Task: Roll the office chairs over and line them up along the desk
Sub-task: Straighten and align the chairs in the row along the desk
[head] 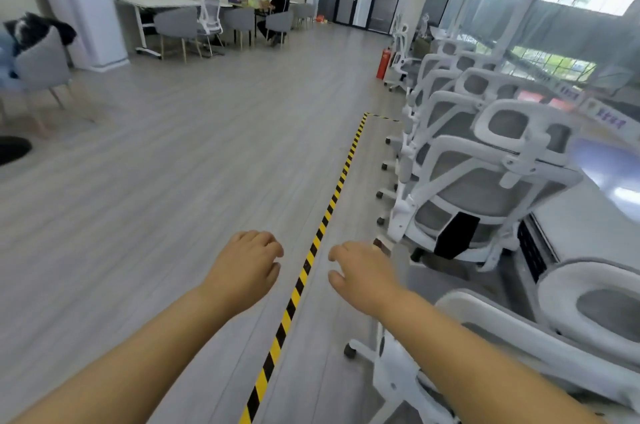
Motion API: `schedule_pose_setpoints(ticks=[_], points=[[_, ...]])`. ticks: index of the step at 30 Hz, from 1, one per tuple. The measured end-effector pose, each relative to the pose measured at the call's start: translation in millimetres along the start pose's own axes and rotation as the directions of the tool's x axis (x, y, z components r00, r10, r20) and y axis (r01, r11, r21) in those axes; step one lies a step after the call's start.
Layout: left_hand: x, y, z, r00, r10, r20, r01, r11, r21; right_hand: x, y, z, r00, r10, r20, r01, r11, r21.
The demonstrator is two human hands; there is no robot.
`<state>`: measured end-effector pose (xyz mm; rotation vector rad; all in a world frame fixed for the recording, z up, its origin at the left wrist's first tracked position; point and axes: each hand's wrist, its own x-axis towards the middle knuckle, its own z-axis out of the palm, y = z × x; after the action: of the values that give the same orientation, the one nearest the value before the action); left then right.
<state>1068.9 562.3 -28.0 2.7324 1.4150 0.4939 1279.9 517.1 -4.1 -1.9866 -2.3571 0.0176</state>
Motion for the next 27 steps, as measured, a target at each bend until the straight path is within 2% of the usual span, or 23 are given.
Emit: schedule_pose_setpoints(ticks=[5,10,17,21,27], points=[[33.8,-74.6,-6.2,0.997,-0.025,0.076,0.026,1.000,-0.016,71.2,-21.3,8.0,0.993,0.077,0.084,-0.083,0.994,0.070],[87.1,-117.8,10.7,0.990,-0.005,0.144,0.006,1.000,-0.013,136.6,-3.7,20.5,0.986,0.124,0.110,-0.130,0.990,0.052],[214.6,-164.3,39.2,0.977,0.060,0.206,-0.081,0.992,0.095,247.0,67.5,45.0,0.971,0.206,0.122,-0.211,0.977,0.025],[310.5,-201.7,44.4,0.974,0.049,0.223,-0.087,0.983,0.165,323.2,121.4,50.4,0.953,0.260,0.157,-0.265,0.964,0.015],[432.0,-257.0,59.8,0.979,0.059,0.197,-0.090,0.984,0.156,442.6,177.5,36.6,0.945,0.298,0.137,-0.303,0.953,0.020]])
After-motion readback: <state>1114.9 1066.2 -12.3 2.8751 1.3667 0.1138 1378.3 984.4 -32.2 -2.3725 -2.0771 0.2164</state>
